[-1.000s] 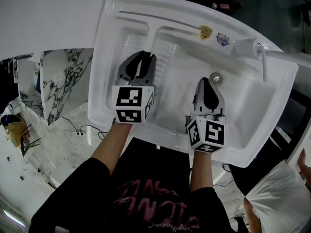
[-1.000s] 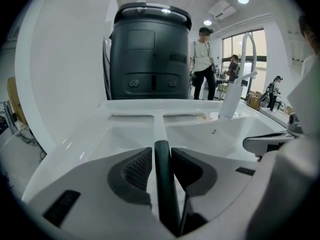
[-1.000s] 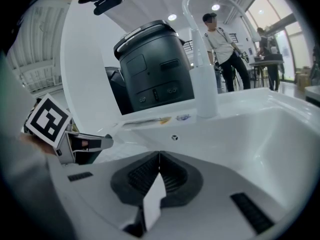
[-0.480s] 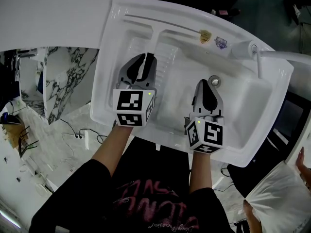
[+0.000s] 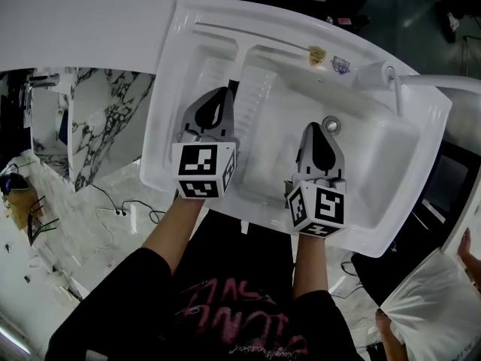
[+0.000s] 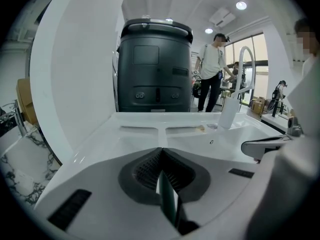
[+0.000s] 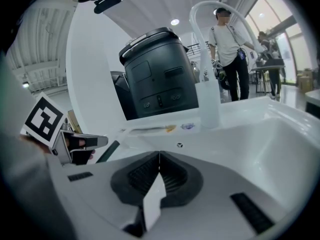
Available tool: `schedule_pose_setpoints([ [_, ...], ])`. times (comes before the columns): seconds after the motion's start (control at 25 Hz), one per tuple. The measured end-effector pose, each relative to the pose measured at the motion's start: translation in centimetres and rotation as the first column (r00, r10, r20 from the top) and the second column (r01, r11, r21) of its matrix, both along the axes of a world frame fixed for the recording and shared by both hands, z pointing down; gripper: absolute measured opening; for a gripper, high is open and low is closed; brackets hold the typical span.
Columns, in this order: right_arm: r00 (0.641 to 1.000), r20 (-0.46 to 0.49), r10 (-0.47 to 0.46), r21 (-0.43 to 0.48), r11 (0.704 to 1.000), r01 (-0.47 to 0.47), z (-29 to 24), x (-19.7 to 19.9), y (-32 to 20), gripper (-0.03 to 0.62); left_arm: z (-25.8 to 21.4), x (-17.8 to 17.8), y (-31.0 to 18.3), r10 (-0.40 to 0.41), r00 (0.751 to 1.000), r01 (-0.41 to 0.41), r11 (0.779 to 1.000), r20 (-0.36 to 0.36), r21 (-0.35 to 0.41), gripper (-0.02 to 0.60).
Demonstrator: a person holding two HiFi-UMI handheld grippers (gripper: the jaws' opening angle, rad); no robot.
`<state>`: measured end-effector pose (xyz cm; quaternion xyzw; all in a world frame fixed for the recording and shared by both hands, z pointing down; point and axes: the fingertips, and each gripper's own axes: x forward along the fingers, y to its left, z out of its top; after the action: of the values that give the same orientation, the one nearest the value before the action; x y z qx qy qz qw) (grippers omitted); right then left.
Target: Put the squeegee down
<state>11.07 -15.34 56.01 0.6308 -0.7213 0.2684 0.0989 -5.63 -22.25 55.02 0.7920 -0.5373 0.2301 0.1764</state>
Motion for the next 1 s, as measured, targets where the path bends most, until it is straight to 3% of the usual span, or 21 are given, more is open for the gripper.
schedule_pose_setpoints([
  [1.0,1.0,-0.015,-0.001,0.069,0.998,0.002,-3.7,-0.2,1.0,0.021,-2.7,0.1,2.3,0.014,1.0,-0.014,0.999,-0.026,0.035,0.01],
])
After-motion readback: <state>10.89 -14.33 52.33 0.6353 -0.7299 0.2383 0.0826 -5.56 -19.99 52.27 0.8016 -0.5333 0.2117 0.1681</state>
